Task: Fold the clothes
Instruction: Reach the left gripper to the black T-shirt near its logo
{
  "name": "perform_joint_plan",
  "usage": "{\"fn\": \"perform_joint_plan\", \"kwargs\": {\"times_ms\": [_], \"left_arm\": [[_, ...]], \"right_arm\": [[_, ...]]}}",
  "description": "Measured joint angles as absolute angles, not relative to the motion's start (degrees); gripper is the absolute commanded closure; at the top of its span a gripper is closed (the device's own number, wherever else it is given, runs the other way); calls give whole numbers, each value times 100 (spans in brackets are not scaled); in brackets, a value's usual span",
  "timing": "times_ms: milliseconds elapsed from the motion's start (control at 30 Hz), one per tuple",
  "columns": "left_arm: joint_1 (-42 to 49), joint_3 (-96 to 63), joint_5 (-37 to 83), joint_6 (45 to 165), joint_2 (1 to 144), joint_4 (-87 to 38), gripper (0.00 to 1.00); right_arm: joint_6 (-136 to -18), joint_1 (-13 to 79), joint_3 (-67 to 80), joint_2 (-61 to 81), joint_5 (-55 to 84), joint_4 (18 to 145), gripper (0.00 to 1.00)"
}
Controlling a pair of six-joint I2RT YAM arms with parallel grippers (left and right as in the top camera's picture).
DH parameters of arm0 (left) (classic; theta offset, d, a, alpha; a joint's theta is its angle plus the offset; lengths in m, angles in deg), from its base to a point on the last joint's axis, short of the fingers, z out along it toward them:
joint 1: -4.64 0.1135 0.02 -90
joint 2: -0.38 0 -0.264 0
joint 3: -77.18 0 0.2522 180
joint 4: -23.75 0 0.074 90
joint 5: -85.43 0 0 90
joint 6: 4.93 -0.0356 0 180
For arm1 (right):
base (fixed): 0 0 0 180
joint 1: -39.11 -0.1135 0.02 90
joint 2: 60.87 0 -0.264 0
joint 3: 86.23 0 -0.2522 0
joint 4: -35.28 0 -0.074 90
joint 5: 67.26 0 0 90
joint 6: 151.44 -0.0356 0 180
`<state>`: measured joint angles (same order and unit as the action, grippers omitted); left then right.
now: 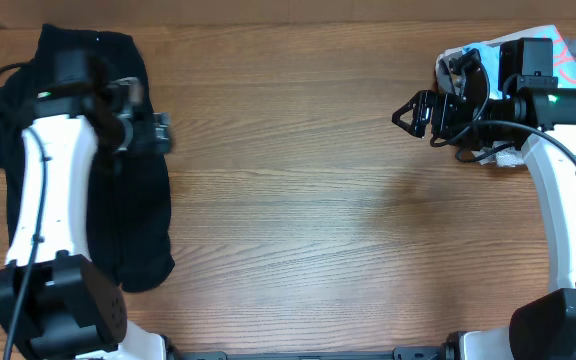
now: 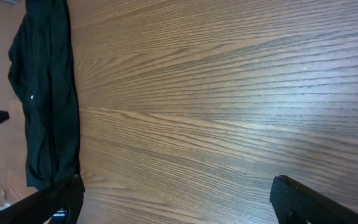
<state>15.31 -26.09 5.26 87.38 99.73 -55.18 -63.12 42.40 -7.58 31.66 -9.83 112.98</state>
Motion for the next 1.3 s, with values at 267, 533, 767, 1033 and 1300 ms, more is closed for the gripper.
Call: {"fn": "perform_joint_plan", "kwargs": {"times_ms": [267,533,767,1033,1300], "left_arm": [[3157,-2618,-239,9522,10039,-5083,1],[3938,-2629,-434,10329,11044,-4833,7],[4078,-2629,-246,10639,11807,-4263,7],[4036,-2631,-71,10484,11943,-3387,12],[3787,-2631,52,10182,12150,-2838,35]], "right_arm": [[-6312,4240,-758,3166,-1005,11296,0],[-6316,4238,-190,3169,-983,11043,0],[-6314,4238,164,3191,-937,10896,0],[-6316,4238,171,3228,-918,10686,0],[-6312,4238,171,3232,-918,10647,0]]}}
